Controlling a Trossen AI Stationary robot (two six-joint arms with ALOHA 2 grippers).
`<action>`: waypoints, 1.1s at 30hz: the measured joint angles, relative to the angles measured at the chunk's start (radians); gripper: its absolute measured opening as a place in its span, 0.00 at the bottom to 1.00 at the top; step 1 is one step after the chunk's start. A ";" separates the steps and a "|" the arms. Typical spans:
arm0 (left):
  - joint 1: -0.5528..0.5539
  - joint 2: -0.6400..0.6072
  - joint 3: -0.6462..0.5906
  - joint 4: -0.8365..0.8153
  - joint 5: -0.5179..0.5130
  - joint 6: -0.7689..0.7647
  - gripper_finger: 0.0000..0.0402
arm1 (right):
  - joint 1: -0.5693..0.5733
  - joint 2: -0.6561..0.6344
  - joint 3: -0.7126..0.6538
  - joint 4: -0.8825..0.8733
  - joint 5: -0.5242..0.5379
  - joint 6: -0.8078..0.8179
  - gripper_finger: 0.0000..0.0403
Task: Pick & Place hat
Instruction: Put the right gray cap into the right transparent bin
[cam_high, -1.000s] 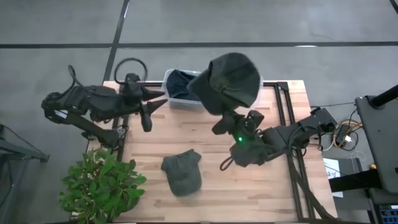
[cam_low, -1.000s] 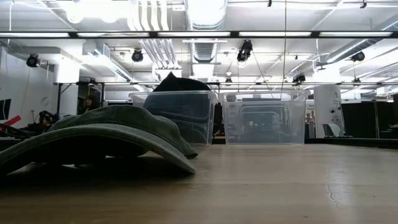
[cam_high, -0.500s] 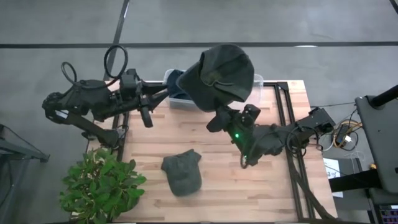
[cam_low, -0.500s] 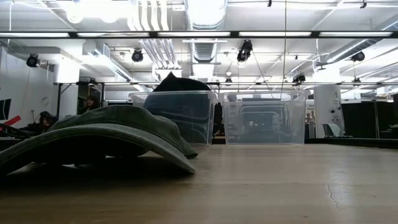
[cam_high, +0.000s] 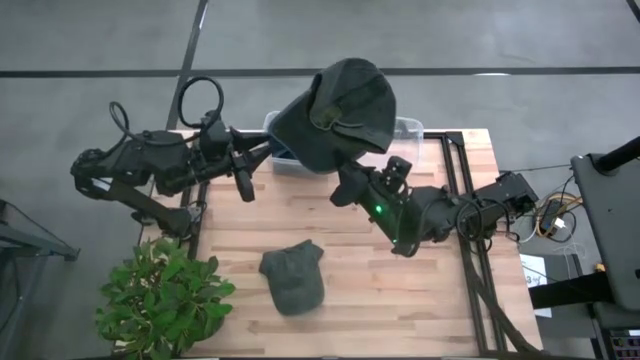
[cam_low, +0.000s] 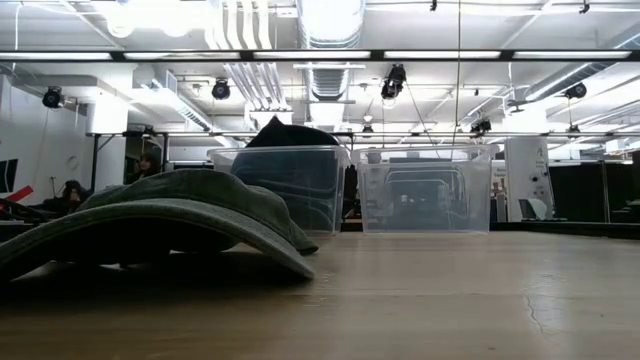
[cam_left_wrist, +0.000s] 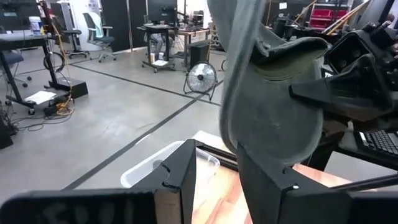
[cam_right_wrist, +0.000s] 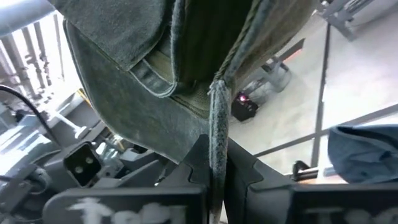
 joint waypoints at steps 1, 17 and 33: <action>0.001 0.001 0.000 0.001 0.000 0.000 0.28 | -0.002 0.000 0.000 0.009 -0.007 -0.001 0.02; 0.015 0.006 0.000 0.116 0.101 0.124 0.22 | -0.040 -0.001 0.000 0.019 -0.103 -0.012 0.03; 0.048 0.001 0.032 0.136 0.191 0.232 0.02 | -0.042 -0.004 0.000 0.023 -0.175 -0.058 0.04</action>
